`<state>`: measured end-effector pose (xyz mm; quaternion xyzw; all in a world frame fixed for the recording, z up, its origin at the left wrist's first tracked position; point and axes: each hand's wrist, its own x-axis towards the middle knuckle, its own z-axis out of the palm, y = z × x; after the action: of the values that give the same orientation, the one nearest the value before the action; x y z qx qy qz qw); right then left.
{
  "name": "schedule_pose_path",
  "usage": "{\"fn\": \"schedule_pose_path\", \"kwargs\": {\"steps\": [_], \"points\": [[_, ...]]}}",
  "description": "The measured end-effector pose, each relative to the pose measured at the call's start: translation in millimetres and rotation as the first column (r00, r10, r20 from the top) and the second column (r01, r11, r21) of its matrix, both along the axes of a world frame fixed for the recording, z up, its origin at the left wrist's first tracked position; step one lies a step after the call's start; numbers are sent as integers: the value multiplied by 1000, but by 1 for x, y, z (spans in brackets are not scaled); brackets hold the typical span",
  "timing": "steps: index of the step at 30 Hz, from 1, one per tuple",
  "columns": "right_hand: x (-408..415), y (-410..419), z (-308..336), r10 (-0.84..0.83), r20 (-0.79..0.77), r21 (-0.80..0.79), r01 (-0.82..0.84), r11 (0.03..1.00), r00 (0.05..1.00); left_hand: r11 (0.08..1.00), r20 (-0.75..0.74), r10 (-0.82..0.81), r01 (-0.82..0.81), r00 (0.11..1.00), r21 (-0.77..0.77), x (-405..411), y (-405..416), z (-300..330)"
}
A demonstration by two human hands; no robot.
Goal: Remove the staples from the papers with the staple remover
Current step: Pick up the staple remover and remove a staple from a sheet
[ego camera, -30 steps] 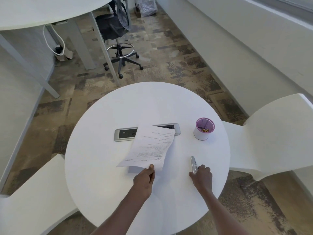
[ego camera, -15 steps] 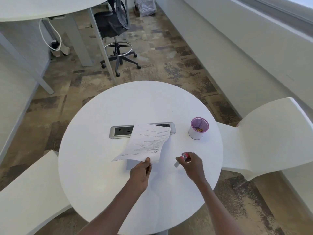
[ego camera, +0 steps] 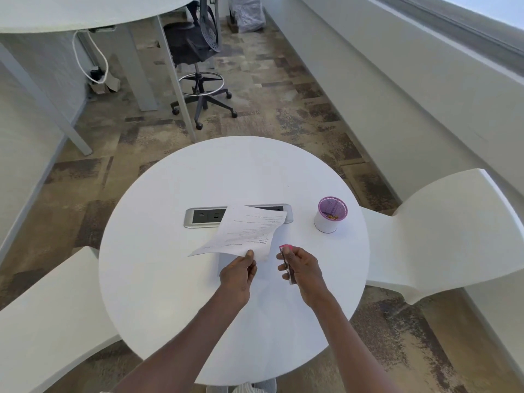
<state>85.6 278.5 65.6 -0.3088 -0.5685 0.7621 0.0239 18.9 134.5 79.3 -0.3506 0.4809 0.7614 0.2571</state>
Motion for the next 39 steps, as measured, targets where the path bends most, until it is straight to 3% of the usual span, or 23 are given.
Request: {"fn": "schedule_pose_path", "kwargs": {"steps": [11,39], "points": [[-3,-13,13,79,67,85,-85,993,995,995,-65,-43,37,997,-87,5,10,-2],[-5,-16,8,96,145,-92,-83,992,985,992,-90,-113,107,989,-68,14,11,2]]}}
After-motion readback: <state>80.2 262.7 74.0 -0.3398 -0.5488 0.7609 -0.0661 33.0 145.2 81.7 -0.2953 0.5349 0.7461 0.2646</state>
